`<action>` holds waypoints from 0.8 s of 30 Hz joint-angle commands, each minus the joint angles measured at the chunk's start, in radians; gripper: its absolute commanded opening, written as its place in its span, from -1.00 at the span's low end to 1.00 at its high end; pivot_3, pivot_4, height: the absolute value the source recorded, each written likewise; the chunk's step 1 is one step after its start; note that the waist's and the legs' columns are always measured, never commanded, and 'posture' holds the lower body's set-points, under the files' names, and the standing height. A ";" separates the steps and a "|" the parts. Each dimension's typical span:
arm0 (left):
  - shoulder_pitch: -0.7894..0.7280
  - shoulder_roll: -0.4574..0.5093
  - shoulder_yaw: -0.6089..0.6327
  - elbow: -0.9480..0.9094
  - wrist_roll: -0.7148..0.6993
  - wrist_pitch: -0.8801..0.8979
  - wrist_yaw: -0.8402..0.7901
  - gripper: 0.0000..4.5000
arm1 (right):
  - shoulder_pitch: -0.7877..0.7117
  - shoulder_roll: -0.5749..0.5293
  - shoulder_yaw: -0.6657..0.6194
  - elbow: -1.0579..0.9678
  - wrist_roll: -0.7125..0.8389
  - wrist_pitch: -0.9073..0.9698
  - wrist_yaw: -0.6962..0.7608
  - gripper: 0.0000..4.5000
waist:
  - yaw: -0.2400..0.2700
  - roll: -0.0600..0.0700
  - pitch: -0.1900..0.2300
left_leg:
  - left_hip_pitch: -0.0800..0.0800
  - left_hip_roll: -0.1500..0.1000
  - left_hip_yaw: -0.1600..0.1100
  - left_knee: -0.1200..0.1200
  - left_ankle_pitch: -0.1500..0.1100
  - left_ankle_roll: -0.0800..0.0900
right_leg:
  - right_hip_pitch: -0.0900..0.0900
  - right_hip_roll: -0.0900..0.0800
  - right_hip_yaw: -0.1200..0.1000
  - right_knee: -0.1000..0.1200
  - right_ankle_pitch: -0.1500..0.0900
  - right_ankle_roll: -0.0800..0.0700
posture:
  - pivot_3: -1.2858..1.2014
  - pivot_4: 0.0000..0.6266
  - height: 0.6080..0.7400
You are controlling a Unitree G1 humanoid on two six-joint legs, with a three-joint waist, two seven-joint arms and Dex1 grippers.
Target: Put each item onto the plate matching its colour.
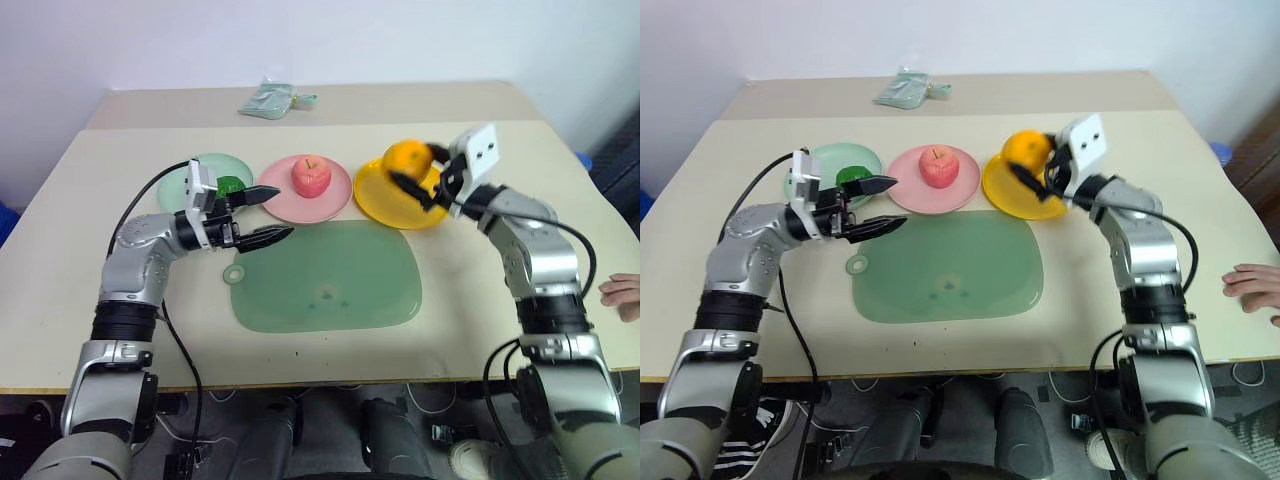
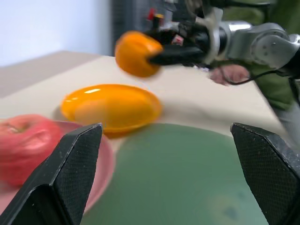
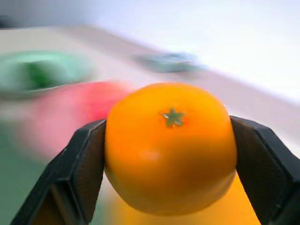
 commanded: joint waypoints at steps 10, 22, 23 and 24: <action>0.025 -0.045 0.028 -0.035 0.023 -0.091 0.094 1.00 | -0.164 0.070 0.019 0.502 -0.119 -0.217 -0.043 0.99 | -0.027 0.000 0.000 | 0.000 0.000 0.001 -0.001 0.000 0.000 | -0.002 0.000 0.002 0.001 0.000 0.000 | 0.03 -0.52 1.00; 0.016 0.006 0.052 -0.003 -0.034 -0.073 -0.024 1.00 | 0.026 0.044 -0.113 0.022 0.223 -0.184 0.300 0.99 | -0.031 0.001 0.000 | 0.000 0.000 0.001 -0.002 0.000 0.000 | -0.002 0.000 0.002 0.001 0.000 0.000 | 0.03 -0.52 1.00; 0.012 0.013 0.057 0.003 -0.040 -0.070 -0.037 1.00 | 0.061 0.037 -0.107 -0.050 0.268 -0.140 0.349 0.99 | -0.029 0.001 0.000 | 0.000 0.000 0.000 -0.002 0.000 0.000 | -0.002 0.000 0.001 0.001 0.000 0.000 | 0.03 -0.52 1.00; 0.007 0.030 0.059 0.009 -0.046 -0.056 -0.058 1.00 | 0.114 0.019 -0.088 -0.150 0.294 -0.113 0.391 0.99 | -0.030 0.001 0.000 | 0.000 0.000 0.000 -0.002 0.000 0.000 | -0.001 0.000 0.001 0.001 0.000 0.000 | 0.03 -0.52 1.00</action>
